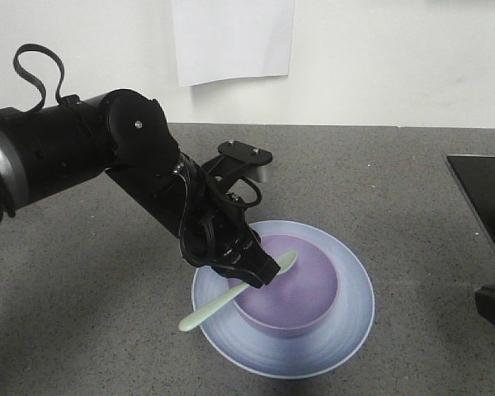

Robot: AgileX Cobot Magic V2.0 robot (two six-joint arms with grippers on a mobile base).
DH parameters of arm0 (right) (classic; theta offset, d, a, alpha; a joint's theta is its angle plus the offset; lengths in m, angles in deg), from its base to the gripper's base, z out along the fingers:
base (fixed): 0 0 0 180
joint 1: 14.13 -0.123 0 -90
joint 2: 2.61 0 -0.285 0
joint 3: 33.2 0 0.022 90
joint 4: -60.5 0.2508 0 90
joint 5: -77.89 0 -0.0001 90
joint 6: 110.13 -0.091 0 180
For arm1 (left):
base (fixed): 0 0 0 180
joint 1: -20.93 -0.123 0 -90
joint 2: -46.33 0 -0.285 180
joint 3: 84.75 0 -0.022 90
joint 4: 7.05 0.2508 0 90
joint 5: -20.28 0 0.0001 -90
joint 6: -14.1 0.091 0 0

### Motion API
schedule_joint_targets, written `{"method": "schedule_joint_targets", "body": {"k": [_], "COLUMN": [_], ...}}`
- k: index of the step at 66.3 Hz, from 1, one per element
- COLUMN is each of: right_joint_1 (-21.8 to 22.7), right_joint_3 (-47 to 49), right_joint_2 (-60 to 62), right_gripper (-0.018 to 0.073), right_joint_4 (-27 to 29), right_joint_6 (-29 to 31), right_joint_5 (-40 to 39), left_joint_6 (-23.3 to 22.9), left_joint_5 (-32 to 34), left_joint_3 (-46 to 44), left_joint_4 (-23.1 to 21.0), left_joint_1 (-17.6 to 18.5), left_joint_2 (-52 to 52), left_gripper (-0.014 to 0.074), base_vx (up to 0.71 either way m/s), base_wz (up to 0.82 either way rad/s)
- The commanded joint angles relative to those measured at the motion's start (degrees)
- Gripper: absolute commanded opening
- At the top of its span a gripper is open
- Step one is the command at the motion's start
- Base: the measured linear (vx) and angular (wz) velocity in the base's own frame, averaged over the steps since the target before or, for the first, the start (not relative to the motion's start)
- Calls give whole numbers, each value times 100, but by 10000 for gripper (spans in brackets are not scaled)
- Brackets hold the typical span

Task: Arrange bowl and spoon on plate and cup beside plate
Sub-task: 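Move the left gripper with the green spoon over the bowl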

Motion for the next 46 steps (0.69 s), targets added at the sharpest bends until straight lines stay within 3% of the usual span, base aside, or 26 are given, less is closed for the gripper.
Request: {"method": "schedule_joint_targets", "body": {"k": [1, 25, 46], "right_joint_1": [31, 31, 31], "right_joint_3": [151, 151, 151], "right_joint_2": [-21, -21, -21], "right_gripper": [-4, -4, -4], "right_joint_4": [16, 3, 3], "right_joint_6": [8, 8, 8], "right_joint_5": [-377, -383, -383], "left_joint_6": [-61, -61, -64], "left_joint_5": [78, 326, 383], "left_joint_3": [-180, -180, -474], "left_joint_4": [-188, -205, -302], "left_joint_1": [29, 29, 29], "left_joint_2": [256, 256, 256], "left_gripper": [-6, 18, 105], "base_vx": [0, 0, 0], "base_wz": [0, 0, 0]}}
